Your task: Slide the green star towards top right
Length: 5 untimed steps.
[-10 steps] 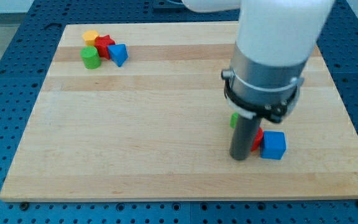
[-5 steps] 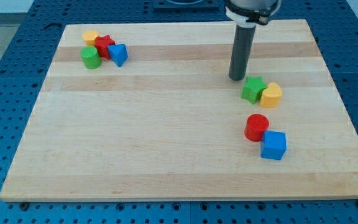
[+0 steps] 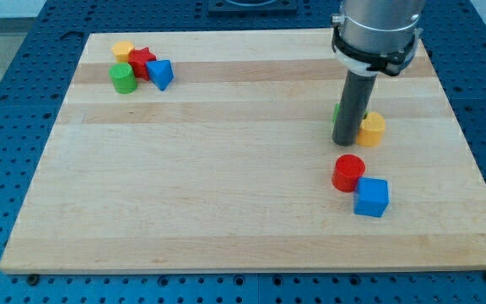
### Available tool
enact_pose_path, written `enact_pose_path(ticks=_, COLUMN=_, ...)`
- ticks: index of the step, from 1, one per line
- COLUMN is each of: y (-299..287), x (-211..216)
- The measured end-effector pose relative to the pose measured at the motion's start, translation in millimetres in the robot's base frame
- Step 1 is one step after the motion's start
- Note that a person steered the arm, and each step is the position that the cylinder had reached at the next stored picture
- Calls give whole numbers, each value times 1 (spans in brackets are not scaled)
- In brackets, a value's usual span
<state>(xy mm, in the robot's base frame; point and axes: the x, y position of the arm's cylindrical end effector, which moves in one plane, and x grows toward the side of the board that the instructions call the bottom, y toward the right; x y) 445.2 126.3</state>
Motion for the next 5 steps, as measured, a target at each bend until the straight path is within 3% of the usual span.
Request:
enact_pose_path(ticks=1, y=3, x=-8)
enact_pose_path(ticks=4, y=44, x=-138)
enact_pose_path(ticks=5, y=44, x=-139)
